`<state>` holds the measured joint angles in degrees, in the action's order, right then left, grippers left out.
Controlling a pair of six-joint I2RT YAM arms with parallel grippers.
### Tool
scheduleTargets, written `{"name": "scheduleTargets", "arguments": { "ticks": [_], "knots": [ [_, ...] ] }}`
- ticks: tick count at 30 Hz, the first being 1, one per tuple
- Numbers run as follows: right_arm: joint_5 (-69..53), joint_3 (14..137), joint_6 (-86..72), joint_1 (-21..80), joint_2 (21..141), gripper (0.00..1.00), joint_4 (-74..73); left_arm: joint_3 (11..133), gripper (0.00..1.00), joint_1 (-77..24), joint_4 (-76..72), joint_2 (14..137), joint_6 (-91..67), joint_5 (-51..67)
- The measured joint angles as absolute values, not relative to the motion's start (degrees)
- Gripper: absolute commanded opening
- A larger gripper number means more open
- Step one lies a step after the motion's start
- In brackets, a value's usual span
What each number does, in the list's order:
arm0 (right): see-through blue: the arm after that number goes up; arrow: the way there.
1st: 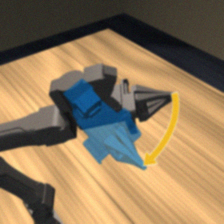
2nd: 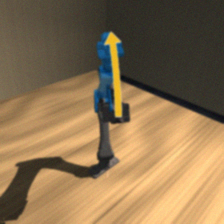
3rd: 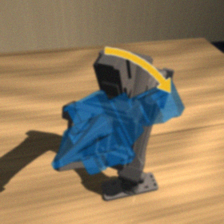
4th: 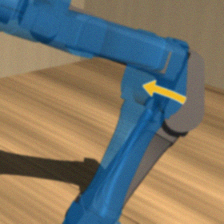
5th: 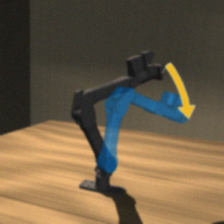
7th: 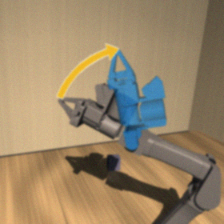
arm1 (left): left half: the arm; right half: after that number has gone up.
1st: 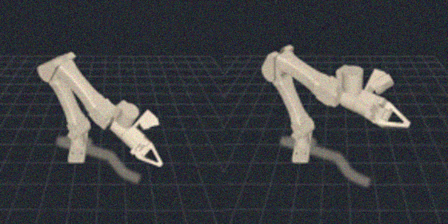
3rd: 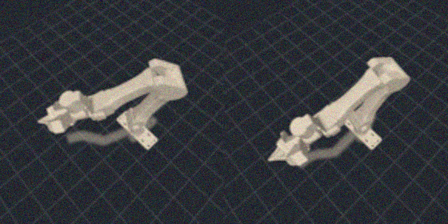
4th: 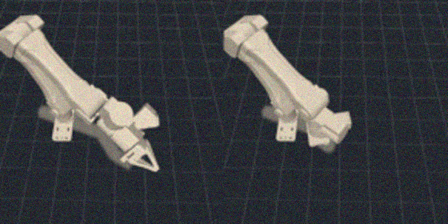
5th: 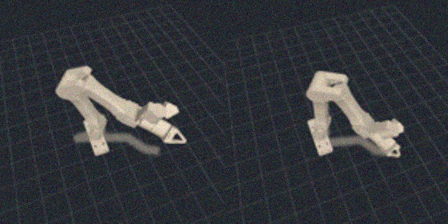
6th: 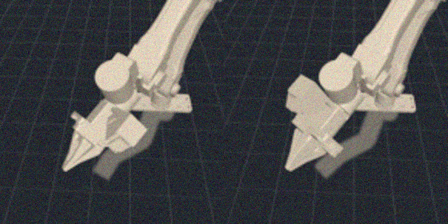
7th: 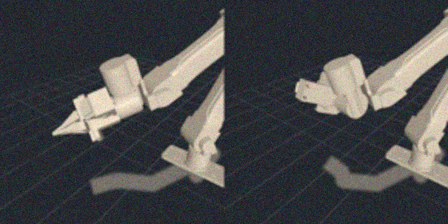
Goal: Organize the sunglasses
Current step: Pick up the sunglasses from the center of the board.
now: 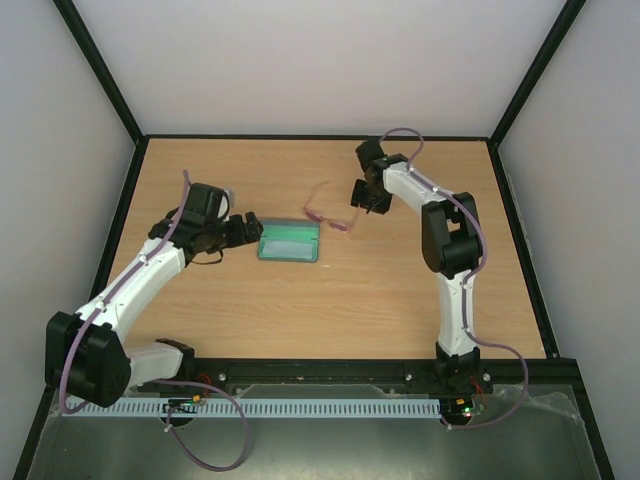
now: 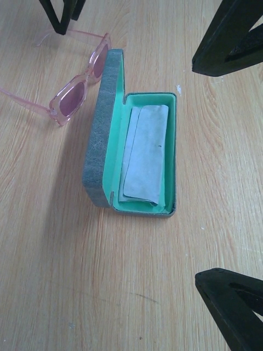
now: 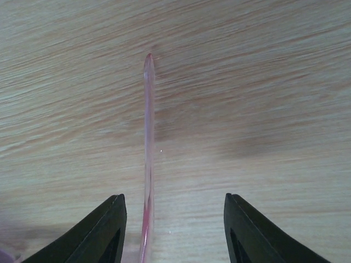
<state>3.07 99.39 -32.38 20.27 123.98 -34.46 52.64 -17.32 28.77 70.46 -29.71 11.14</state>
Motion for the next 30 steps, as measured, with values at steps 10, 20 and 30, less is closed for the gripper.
{"name": "scheduleTargets", "arguments": {
  "ticks": [10, 20, 30],
  "knots": [
    [3.11, 101.54, -32.27, 20.27, 128.70, 0.22, -34.33, 52.64, 0.99, -17.32, 29.61, 70.26, -29.71, 11.14],
    [5.02, 101.62, -31.97, 20.27, 128.57, 0.01, -34.44, 52.64, 0.99, -17.32, 30.72, 69.47, -29.74, 11.11],
    [8.03, 99.18, -29.93, 20.27, 120.99, 0.01, -34.65, 55.02, 0.99, -17.32, 32.18, 69.47, -29.61, 11.16]
  ]
}}
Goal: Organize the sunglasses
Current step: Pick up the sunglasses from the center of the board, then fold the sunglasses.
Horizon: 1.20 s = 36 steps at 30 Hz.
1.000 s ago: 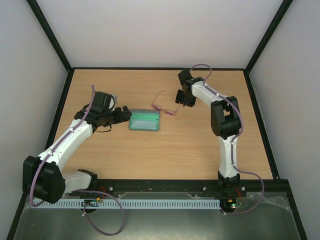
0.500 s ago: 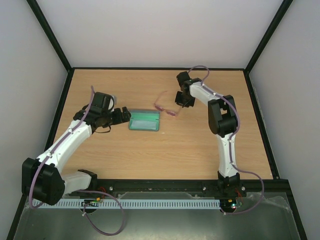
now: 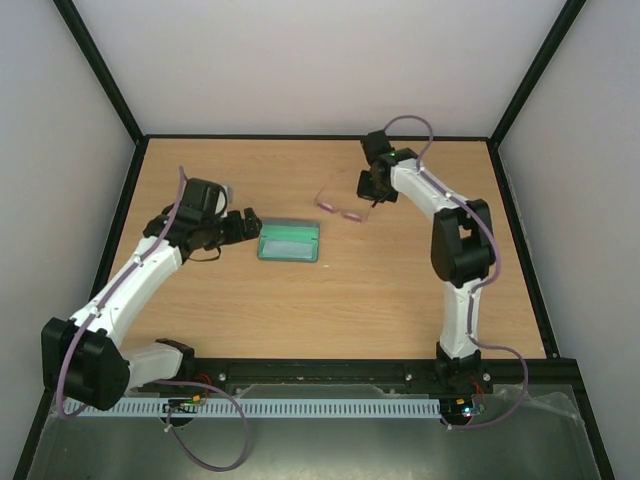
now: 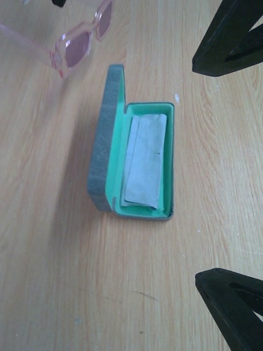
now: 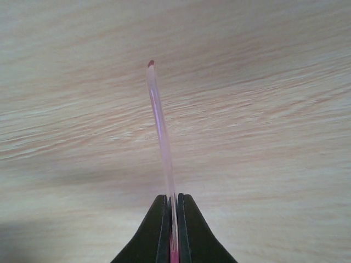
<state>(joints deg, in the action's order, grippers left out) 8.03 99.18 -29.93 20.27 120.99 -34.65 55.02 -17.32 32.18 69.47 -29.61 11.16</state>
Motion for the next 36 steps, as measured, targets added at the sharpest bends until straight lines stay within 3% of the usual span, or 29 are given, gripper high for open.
{"name": "scheduleTargets", "arguments": {
  "ticks": [12, 19, 21, 29, 36],
  "knots": [
    [8.19, 85.25, -23.53, 24.34, 93.06, 0.01, -34.17, 71.46, 0.99, -17.32, 36.60, 74.72, -27.16, 12.73],
    [10.00, 81.84, -21.45, 34.35, 88.84, 0.01, -35.55, 78.72, 0.98, -18.65, 40.25, 82.06, -25.69, 12.21],
    [10.66, 81.82, -21.21, 36.18, 88.82, 0.01, -36.21, 78.81, 0.93, -20.53, 41.47, 83.31, -25.26, 11.40],
    [11.73, 82.15, -20.97, 37.36, 88.86, 0.01, -37.47, 77.73, 0.58, -29.50, 41.45, 84.51, -26.59, 10.48],
    [12.29, 83.70, -21.04, 37.50, 89.52, 0.01, -38.11, 77.65, 0.55, -35.14, 39.81, 86.72, -28.47, 10.55]
  ]
}}
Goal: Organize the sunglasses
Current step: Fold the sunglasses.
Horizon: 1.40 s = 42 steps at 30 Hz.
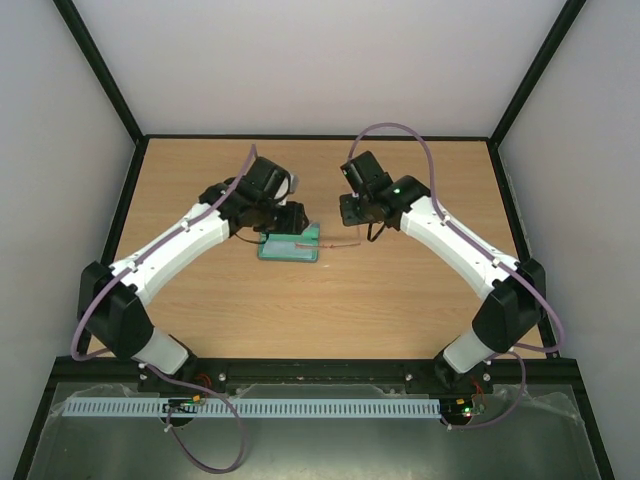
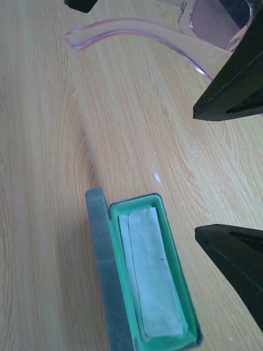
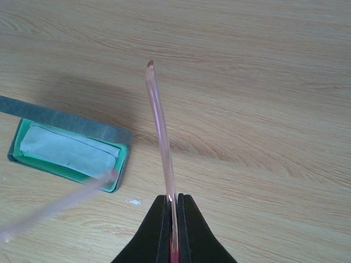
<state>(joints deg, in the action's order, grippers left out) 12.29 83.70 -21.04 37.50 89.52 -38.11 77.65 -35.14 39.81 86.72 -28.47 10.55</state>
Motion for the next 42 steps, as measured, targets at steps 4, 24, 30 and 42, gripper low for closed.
{"name": "scheduleTargets", "arguments": {
  "ticks": [4, 24, 30, 42],
  "knots": [
    [12.27, 83.79, -21.30, 37.50, 90.06, 0.01, -38.26, 77.65, 0.54, -37.06, 38.96, 88.36, -29.15, 10.68],
    [12.58, 85.76, -23.55, 37.52, 92.79, 0.01, -38.89, 77.65, 0.65, -39.46, 36.21, 89.01, -30.41, 15.14],
    [11.60, 85.76, -24.49, 36.67, 92.79, 0.02, -38.85, 77.76, 0.98, -30.65, 35.42, 87.68, -31.44, 16.08],
    [1.19, 74.76, -36.82, 25.19, 85.19, 0.01, -33.93, 59.64, 0.99, -22.48, 13.28, 64.42, -46.78, 22.87]
  ]
}}
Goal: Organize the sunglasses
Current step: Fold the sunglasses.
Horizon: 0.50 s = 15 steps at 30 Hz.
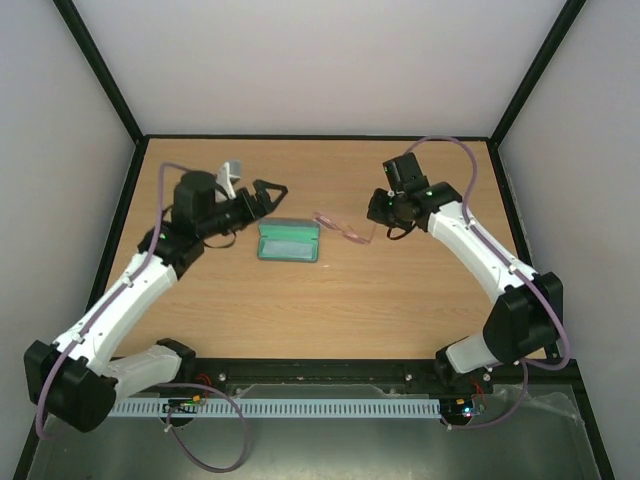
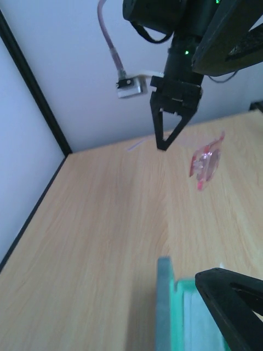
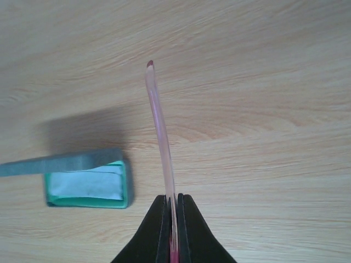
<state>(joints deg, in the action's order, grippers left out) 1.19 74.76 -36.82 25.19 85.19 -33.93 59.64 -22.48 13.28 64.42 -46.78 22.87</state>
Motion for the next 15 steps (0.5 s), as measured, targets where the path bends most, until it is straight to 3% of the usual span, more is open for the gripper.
{"name": "scheduleTargets", "arguments": {
  "ticks": [7, 15],
  "knots": [
    [-6.59, 66.74, -49.54, 25.15, 82.28, 0.01, -25.30, 49.82, 0.99, -36.21, -3.09, 65.52, -57.98, 17.74],
    [-9.76, 63.55, -55.83, 25.15, 81.97, 0.01, -21.52, 49.10, 0.99, -38.87, -13.06, 72.07, -62.17, 13.93]
  ]
}}
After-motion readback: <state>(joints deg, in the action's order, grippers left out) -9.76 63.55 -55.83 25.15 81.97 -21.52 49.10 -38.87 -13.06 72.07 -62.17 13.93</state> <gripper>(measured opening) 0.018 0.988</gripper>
